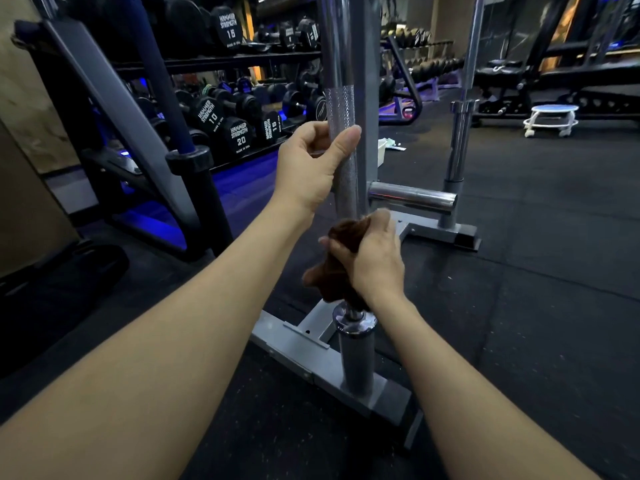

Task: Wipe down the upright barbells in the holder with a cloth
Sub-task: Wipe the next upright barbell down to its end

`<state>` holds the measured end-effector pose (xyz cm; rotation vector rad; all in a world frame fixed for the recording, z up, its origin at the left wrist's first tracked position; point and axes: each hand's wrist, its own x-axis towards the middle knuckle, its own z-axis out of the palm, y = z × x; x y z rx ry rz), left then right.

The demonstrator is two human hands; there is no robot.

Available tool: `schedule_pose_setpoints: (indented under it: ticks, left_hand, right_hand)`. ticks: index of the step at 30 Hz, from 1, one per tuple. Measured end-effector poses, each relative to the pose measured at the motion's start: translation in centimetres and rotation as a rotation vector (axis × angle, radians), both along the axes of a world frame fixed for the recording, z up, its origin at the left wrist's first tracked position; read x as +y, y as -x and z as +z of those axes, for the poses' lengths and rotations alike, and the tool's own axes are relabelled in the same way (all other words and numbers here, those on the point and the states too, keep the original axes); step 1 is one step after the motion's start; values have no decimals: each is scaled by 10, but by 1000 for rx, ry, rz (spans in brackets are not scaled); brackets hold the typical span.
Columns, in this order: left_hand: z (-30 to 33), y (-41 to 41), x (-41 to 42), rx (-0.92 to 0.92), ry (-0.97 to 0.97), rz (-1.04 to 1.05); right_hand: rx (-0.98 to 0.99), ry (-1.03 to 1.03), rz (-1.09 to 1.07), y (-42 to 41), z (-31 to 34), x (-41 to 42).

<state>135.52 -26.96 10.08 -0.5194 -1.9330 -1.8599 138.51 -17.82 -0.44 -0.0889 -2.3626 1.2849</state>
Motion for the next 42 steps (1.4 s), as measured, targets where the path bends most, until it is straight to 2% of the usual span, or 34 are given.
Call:
schedule_pose_setpoints:
  ticks: [2,4,8,11,16,20,23,25,28,31,34,37,39,42]
  left_hand:
    - [1,-3,1,-4,-9,3]
    - [1,-4,2,-6,-6,16]
    - [0,-4,1,-7,-10,44]
    - [0,-3,1,-14,-3,34]
    - [3,-4,4,-23,-13,49]
    - [3,-7,5,-27,17,61]
    - [8,-10,4,-44,14,53]
    - [10,-13,4,-67,16,41]
    - [10,-16,5,-82,26,49]
    - [1,-22,9,-114,72,142]
    - [-26,-36,13,-235,87,285]
    - [-67,-58,19,-429,122,359]
    - [-91,-69,24,-535,130,304]
    - [-106,-82,29,-595,125,190]
  right_hand:
    - [-114,27,64,-9,-16,2]
    - [-145,34,76,-14,-20,2]
    - [71,32,-23,-2,14,-2]
    - [97,28,2,4,14,-3]
    - [-164,122,130,-10,-21,4]
    - [-242,-81,119,-16,-37,10]
    - [-319,-65,100,-16,-30,15]
    - [-358,70,60,-19,-24,20]
    - [-388,387,11,-14,-26,35]
    - [-356,677,26,-20,-14,48]
    - [-373,949,75,-29,3,58]
    - [-392,1095,104,-29,8,61]
    - [-352,1178,126,-26,6,61]
    - [-334,1209,189,-32,11,58]
